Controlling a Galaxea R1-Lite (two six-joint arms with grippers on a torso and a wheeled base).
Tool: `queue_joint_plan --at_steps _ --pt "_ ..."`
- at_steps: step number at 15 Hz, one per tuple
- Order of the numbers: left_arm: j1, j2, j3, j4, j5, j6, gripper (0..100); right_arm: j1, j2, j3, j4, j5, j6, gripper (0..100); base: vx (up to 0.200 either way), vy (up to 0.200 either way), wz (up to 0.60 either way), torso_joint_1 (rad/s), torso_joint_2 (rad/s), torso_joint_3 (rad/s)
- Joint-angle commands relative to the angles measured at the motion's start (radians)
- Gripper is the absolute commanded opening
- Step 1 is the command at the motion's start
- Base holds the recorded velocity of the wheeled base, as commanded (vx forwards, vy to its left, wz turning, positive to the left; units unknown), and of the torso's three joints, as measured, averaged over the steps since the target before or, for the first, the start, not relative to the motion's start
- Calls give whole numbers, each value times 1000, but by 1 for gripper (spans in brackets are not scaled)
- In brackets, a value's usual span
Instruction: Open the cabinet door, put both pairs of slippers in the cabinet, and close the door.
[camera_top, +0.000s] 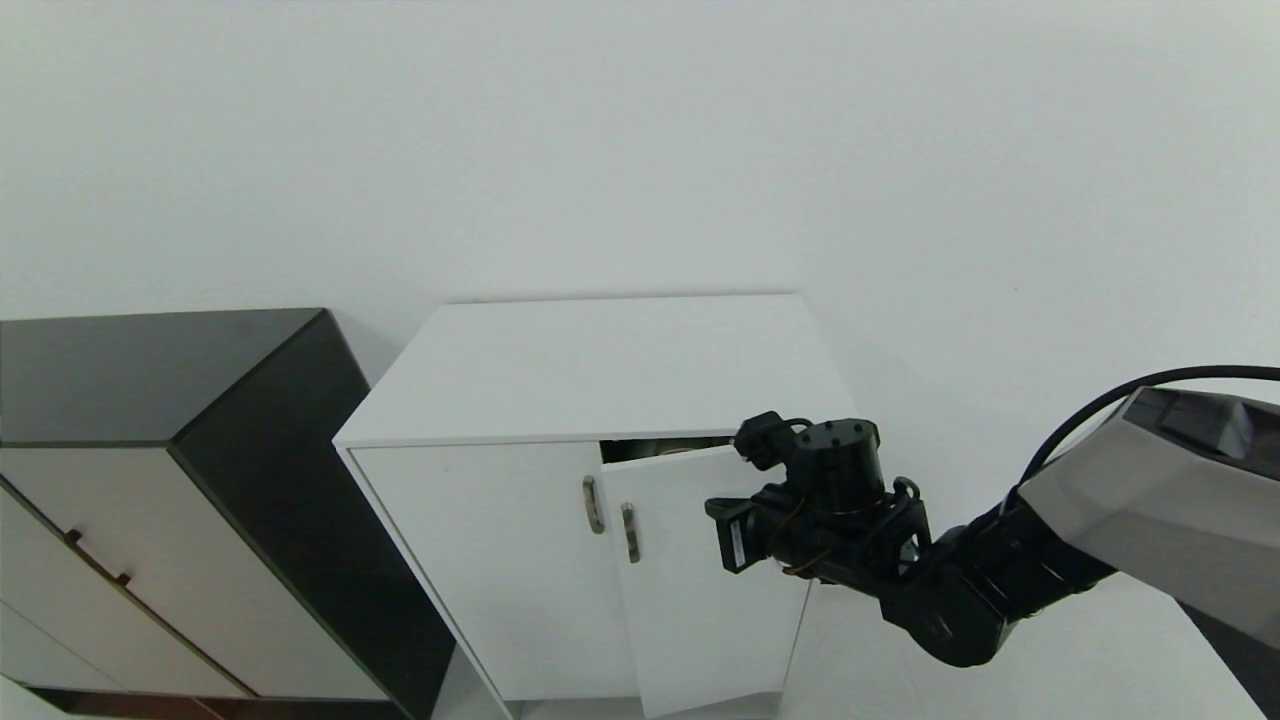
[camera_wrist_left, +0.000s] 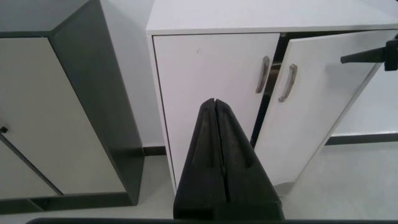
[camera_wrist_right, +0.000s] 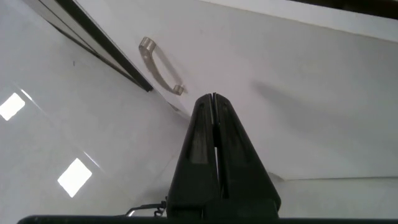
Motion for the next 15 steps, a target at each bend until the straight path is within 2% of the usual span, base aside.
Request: queue_joint_plan --at_steps 1,15 --pt "0 0 0 0 0 0 0 -1 18 -12 0 0 0 0 0 0 0 0 0 0" --pt "0 0 0 0 0 0 0 -52 51 -87 3 2 22 0 0 0 0 0 0 0"
